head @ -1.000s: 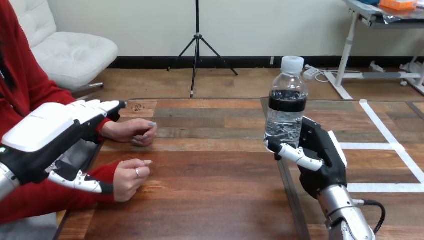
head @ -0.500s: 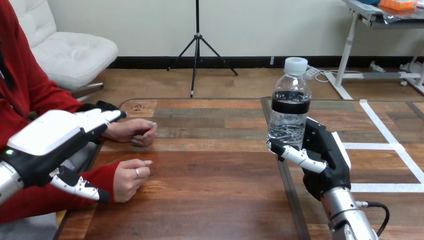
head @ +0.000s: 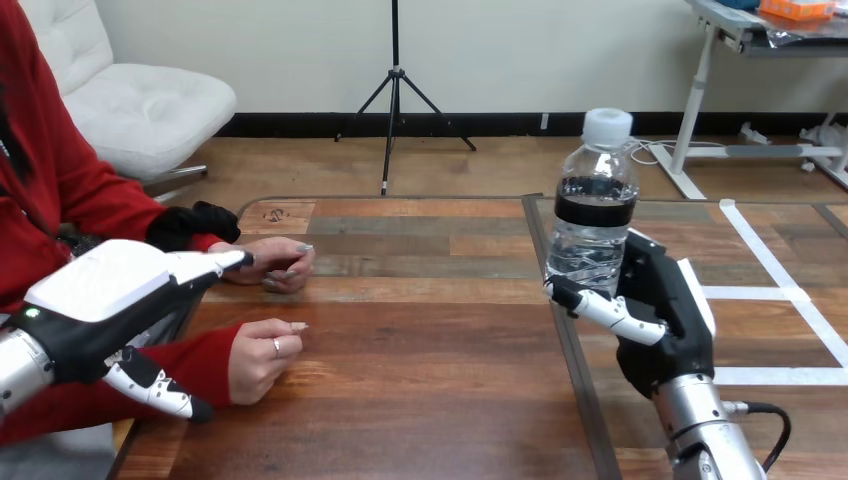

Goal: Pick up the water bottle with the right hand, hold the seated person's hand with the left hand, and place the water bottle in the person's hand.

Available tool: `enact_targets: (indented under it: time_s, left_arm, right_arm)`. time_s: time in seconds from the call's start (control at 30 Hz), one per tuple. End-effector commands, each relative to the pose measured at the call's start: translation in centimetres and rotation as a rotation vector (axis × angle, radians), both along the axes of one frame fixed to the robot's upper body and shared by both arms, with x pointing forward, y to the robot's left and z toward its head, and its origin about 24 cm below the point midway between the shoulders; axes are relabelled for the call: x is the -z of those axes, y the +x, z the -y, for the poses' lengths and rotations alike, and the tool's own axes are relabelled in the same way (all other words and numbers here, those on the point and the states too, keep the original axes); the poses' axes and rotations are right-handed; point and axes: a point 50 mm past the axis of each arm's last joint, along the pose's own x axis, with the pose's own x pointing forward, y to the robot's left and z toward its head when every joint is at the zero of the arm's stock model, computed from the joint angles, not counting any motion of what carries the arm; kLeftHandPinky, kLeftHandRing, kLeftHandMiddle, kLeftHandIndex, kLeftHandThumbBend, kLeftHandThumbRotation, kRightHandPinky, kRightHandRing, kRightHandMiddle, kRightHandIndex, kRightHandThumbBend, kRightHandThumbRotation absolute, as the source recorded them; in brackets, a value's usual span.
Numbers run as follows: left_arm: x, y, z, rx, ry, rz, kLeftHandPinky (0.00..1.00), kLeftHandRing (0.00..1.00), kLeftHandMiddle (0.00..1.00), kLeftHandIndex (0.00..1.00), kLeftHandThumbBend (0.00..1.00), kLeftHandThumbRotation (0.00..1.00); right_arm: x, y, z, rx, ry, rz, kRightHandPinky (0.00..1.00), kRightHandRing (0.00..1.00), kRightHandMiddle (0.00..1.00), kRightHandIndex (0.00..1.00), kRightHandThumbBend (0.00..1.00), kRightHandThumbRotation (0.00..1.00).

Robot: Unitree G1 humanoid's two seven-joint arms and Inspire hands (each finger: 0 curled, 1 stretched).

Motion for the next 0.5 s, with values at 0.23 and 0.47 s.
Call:
enact_targets:
  time_s: [0.23,0.47]
  left_arm:
    - [-1.8,2.2,-0.1,-0.032,0.102,0.048,0.78,0.87,0.89,0.93,1.0,0.31]
    - [-1.1,2.5,0.1,-0.046,0.122,0.044,0.77,0.85,0.88,0.92,1.0,0.32]
  right_arm:
    - [-4.0,0.8,0.3,0.023,-0.028,0.213,0.13,0.16,0.26,0.39,0.89,0.0]
    - [-4.7,0.3,0.3,0.03,-0.034,0.244,0.12,0.15,0.25,0.38,0.89,0.0]
